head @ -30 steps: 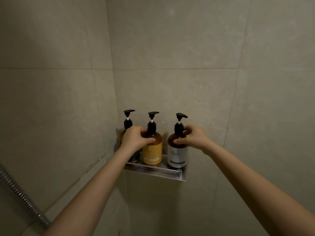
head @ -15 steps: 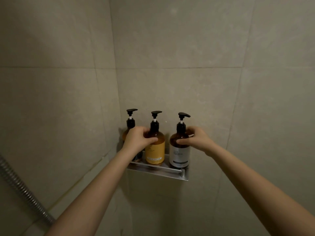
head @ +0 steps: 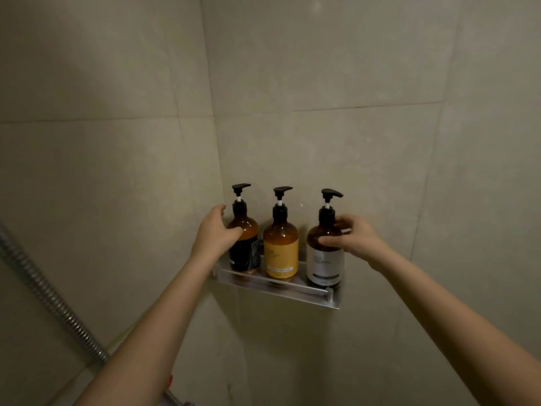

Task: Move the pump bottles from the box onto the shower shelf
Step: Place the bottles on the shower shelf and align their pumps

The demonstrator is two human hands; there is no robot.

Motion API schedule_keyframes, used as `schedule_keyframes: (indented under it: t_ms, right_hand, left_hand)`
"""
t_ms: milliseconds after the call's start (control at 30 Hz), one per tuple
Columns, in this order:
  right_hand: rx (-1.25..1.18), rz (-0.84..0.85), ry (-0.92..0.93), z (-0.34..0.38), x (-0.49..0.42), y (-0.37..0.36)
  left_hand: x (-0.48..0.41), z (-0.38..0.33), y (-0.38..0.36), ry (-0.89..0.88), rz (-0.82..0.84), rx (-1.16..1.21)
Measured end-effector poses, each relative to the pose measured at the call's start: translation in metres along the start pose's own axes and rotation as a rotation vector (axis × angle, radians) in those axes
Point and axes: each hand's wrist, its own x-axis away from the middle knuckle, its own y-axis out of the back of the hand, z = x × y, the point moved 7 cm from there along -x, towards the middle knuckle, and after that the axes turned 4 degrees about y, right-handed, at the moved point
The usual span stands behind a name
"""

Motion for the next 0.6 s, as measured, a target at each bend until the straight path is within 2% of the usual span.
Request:
schedule_keyframes:
  t_ms: [133,400,600]
  right_hand:
    - [0.007,-0.005,0.021,0.000,0.000,0.000]
    - [-0.009,-0.014,0.031,0.000,0.002,-0.001]
    - [-0.006,-0.010,0.031,0.003,0.006,0.000]
  left_hand:
    - [-0.005,-0.002,-0.013,-0.056,0.087,0.006]
    - [-0.014,-0.003,-0.006,-0.059,-0.011,-0.222]
    - [-0.017,-0.004,-0.010,-0.016,0.053,-0.025]
